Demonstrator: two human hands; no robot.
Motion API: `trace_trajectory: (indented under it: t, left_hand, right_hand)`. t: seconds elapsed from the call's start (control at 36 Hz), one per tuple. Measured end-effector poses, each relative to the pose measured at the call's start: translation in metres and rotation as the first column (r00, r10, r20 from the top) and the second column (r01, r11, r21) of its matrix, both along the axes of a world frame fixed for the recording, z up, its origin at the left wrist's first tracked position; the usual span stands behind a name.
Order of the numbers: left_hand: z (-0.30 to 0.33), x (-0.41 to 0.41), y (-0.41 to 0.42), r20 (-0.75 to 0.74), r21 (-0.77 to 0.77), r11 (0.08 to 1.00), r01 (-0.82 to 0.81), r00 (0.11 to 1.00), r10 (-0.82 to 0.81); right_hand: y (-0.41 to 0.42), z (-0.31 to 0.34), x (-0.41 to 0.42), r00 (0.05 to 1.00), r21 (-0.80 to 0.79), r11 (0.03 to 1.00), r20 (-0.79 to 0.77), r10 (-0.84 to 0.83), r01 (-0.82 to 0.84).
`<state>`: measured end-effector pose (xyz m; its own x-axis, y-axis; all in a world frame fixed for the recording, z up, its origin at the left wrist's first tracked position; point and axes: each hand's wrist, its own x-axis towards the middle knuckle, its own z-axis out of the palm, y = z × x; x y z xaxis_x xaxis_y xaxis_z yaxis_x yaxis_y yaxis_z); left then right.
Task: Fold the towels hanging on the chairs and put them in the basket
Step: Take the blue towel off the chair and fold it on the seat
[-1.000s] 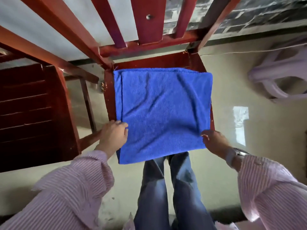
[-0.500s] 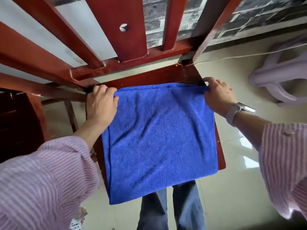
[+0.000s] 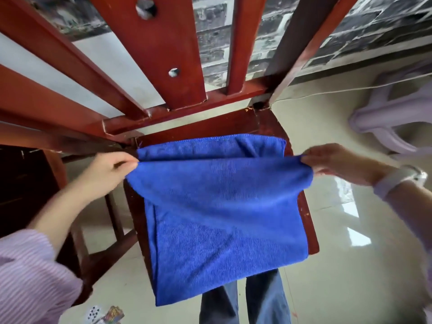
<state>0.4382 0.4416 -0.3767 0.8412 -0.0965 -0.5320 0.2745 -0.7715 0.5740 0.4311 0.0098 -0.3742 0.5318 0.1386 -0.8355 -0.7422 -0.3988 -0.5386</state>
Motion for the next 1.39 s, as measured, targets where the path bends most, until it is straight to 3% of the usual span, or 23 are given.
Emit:
trace_trajectory:
  t: [0.08,0.14,0.25,0.39,0.58,0.81,0.97,1.14,1.39]
  left_hand:
    - [-0.025,-0.006,-0.012,0.16,0.149,0.988,0.033,0.986,-0.057]
    - [-0.038,-0.01,-0.023,0.24,0.243,0.968,0.057,0.964,-0.117]
    - [-0.047,-0.011,-0.038,0.286,0.334,0.941,0.049,0.946,-0.15]
    - [-0.05,-0.014,-0.03,0.308,0.348,0.934,0.079,0.931,-0.194]
    - [-0.037,-0.008,-0.028,0.189,0.271,0.961,0.06,0.975,-0.115]
    - [-0.033,-0.012,-0.032,0.117,0.333,0.92,0.206,0.959,-0.256]
    - [-0.015,-0.02,-0.035,0.151,0.212,0.968,0.132,0.975,-0.166]
    - [0.006,-0.03,-0.033,0.095,0.14,0.987,0.076,0.991,-0.09]
    - [0.071,-0.059,-0.028,0.189,-0.006,1.0,0.012,0.982,-0.01]
  right_hand:
    - [0.019,-0.023,0.007,0.925,-0.352,0.934,0.371,0.078,0.062]
    - [0.034,-0.032,0.011,0.864,-0.476,0.876,0.47,0.179,0.078]
    - [0.053,-0.039,0.01,0.794,-0.585,0.811,0.498,0.35,0.01]
    - [0.062,-0.042,0.002,0.774,-0.668,0.742,0.446,0.449,-0.046]
    - [0.074,-0.036,0.003,0.89,-0.64,0.769,0.343,0.301,-0.014]
    - [0.08,-0.039,0.001,0.811,-0.78,0.593,0.207,0.547,-0.201]
    - [0.077,-0.027,0.002,0.892,-0.645,0.762,0.308,0.332,-0.062]
    - [0.067,0.004,-0.014,0.911,-0.57,0.821,0.32,0.26,-0.035]
    - [0.04,0.078,-0.058,0.907,-0.532,0.841,0.397,0.14,0.103]
